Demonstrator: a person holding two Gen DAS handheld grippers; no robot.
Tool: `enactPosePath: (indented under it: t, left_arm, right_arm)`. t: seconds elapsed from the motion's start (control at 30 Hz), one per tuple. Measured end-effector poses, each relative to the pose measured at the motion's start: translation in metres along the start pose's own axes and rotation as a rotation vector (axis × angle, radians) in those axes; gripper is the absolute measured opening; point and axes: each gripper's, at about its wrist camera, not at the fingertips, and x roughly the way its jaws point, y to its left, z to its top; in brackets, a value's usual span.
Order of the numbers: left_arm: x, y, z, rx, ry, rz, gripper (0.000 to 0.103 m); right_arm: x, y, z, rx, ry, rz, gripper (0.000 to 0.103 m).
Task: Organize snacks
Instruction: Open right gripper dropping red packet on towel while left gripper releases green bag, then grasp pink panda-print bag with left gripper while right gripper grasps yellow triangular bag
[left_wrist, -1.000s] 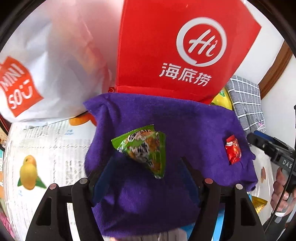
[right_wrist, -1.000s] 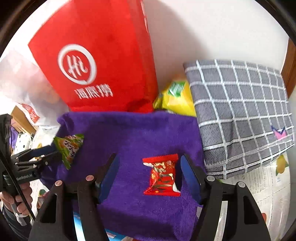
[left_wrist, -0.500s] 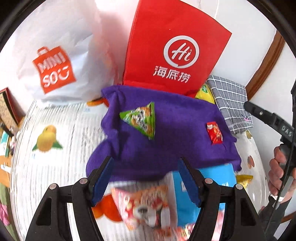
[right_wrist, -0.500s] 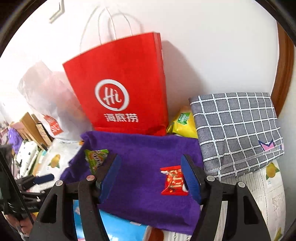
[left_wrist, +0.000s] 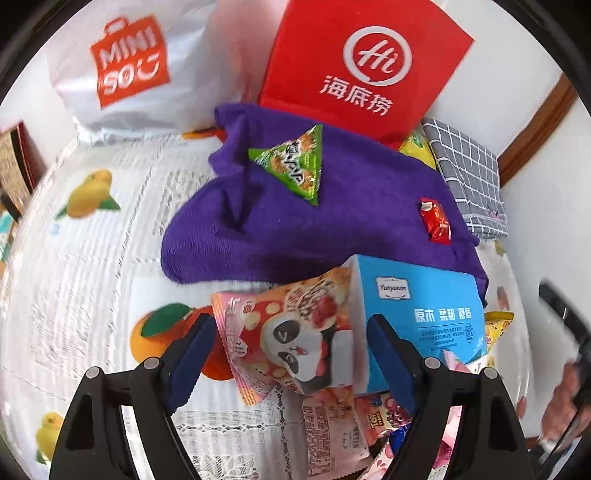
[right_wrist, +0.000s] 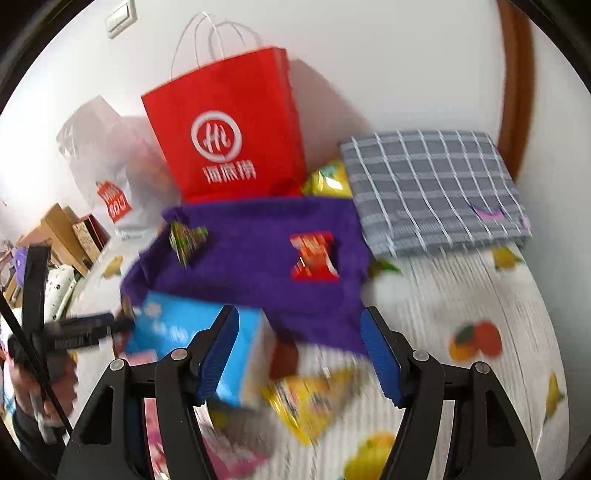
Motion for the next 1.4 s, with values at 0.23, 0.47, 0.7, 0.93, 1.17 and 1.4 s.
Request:
enactPosePath:
  t: [0.23,0.47,0.7,0.93,1.17,1.4]
  left_arm:
    - [0.002,0.017,-0.011,-0.044,-0.016,-0.116,0.077]
    - [-0.015,0.027,-0.027,-0.009,-0.017,-0.106,0.061]
    - [-0.019,0.026,-0.037,0.039,-0.019,-0.046,0.067]
    - [0.002,0.025,-0.038,0.040,-0.034,0.016,0.069]
    - [0.000,0.026,-0.047,0.077,-0.118,0.007,0.057]
    - [0.000,0.015,-0.058,0.157,-0.167,0.091,0.056]
  right_arm:
    - [0.001,-0.023,-0.051,0.089,0.076,-0.010,0.068]
    - [-0.001,-0.037,-0.077,0.159,0.105,-0.007,0.068]
    - [-0.002,-0.043,-0.088,0.204,0.109,-0.001,0.068]
    - [0.003,-0.043,-0.092,0.220,0.123,0.000,0.068]
    - [0.007,-0.034,-0.089,0.189,0.101,0.009,0.068]
    - [0.017,-0.023,-0.082,0.154,0.043,0.012,0.068]
